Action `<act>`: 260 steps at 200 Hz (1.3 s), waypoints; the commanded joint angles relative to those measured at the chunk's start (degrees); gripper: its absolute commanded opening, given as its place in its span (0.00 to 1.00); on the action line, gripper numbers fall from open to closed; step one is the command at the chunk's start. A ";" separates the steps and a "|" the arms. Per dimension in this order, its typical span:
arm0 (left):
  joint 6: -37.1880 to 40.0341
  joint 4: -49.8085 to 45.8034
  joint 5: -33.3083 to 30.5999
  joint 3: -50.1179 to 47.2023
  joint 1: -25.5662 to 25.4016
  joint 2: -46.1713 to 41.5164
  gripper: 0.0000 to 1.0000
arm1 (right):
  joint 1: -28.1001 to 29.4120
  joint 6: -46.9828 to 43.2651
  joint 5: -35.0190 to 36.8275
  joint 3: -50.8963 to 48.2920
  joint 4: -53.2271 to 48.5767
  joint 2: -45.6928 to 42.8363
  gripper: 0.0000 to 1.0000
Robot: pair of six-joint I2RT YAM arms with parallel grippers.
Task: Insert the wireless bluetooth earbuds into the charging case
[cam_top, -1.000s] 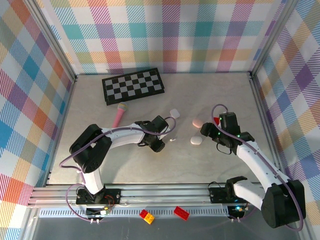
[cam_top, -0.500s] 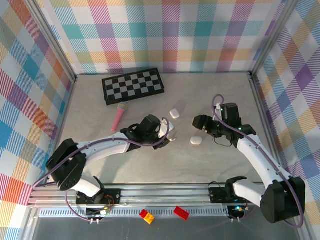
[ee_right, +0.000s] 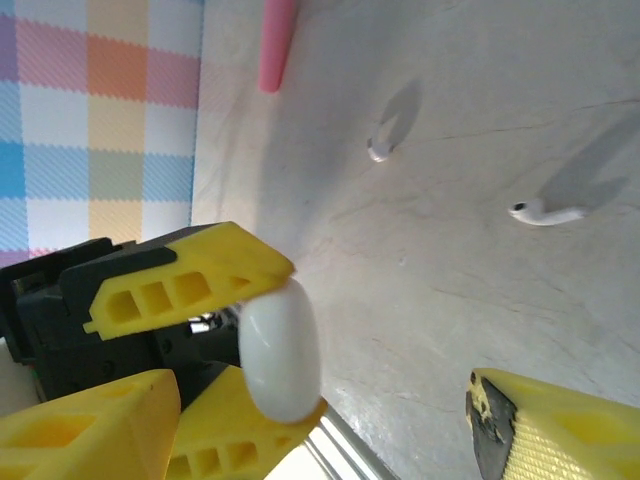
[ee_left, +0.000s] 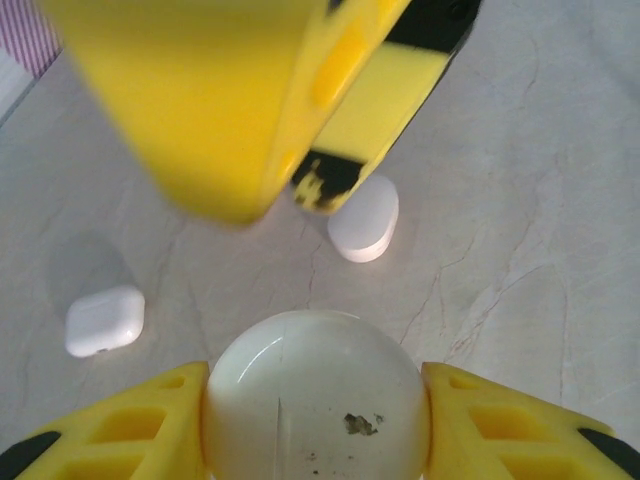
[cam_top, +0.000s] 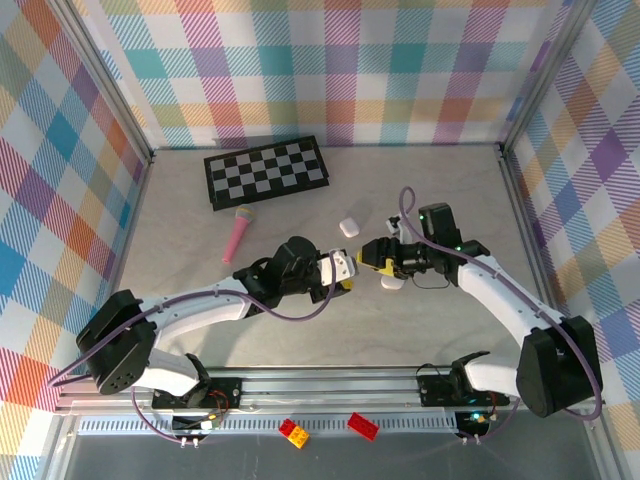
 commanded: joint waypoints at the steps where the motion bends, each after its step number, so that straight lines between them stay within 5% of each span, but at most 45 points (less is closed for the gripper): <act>1: 1.91 1.62 2.27 1.06 -0.53 -2.23 0.35 | 2.33 -2.74 -2.14 2.98 0.91 2.18 0.73; 43: 1.88 1.47 1.93 1.06 -0.53 -2.73 0.35 | 5.39 -3.45 -1.45 5.12 -0.30 6.27 0.61; 111: 1.53 0.46 1.15 1.36 -0.60 -3.01 0.36 | 5.99 -4.23 1.93 5.70 -1.30 5.31 0.25; 137: -1.47 2.39 0.53 0.38 -0.57 -3.68 0.44 | 5.99 -6.66 5.71 5.39 -1.08 2.15 0.17; 158: -7.21 7.57 1.92 -1.81 -0.53 -5.57 0.67 | 5.90 -10.05 9.33 4.80 -0.57 -1.87 0.12; 199: -19.59 17.43 10.33 -5.61 0.49 -8.58 0.87 | 5.08 -16.09 8.44 0.90 8.17 -11.42 0.10; 232: -32.25 27.13 22.02 -7.37 2.89 -9.22 0.87 | 4.41 -21.30 -0.15 1.63 10.96 -16.53 0.11; 260: -35.84 26.52 31.89 -4.72 4.02 -7.64 0.76 | 4.06 -28.58 -6.18 4.56 6.37 -18.42 0.12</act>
